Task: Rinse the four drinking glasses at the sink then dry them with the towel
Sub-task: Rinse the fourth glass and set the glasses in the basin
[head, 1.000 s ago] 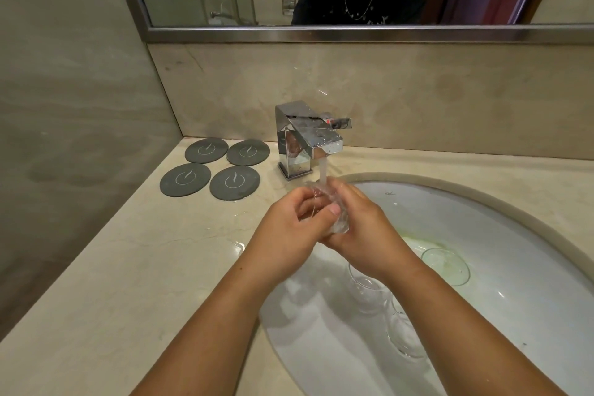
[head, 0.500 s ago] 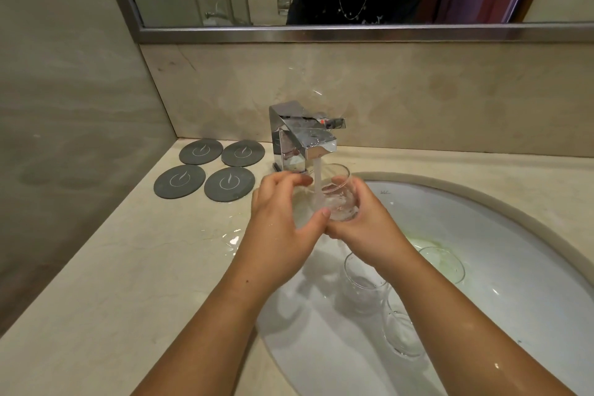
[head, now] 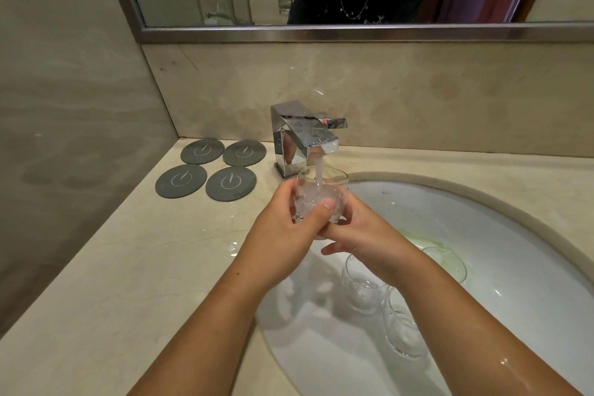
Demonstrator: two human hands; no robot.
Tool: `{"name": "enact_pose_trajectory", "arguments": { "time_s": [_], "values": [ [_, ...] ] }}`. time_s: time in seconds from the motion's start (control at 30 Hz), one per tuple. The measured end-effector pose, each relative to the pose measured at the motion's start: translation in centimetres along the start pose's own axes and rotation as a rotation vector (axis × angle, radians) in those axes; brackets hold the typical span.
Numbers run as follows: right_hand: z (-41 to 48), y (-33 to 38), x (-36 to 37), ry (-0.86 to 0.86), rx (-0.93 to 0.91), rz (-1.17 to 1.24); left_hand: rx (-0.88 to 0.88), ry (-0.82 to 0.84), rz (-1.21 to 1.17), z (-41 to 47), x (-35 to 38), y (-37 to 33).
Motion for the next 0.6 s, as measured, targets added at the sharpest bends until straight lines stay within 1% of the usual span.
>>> {"name": "enact_pose_trajectory", "arguments": {
  "time_s": [0.13,0.23,0.3,0.37,0.43,0.5,0.6],
  "values": [
    [-0.2,0.0,0.5,0.044,0.041,-0.043,-0.014,-0.055,0.032,-0.1,-0.6,0.0],
    [-0.5,0.1,1.0,0.105,0.064,-0.027,-0.024,-0.092,0.051,-0.3,-1.1,-0.2],
    [-0.6,0.1,1.3,0.173,0.071,0.026,-0.032,-0.106,0.067,-0.4,-1.3,-0.3],
    [-0.5,0.3,1.1,0.219,0.065,0.137,-0.045,-0.136,0.093,-0.5,-1.6,-0.3],
    [-0.2,0.2,0.1,0.181,0.072,0.268,-0.066,-0.168,0.15,-0.7,-2.1,-0.4],
    [0.3,-0.2,-1.1,0.087,0.085,0.375,-0.092,-0.187,0.19,-0.7,-2.4,-0.3],
    [0.7,-0.3,-2.2,0.0,0.06,0.425,-0.121,-0.198,0.175,-0.7,-2.7,0.0]
  ]
}}
Point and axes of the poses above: each hand's wrist, its own z-axis towards the middle knuckle, its own x-axis out of the palm, y = z × x, the point moved 10 cm from there along z, towards the middle knuckle, and after that the axes turned 5 degrees about -z, right-handed, at the moved point
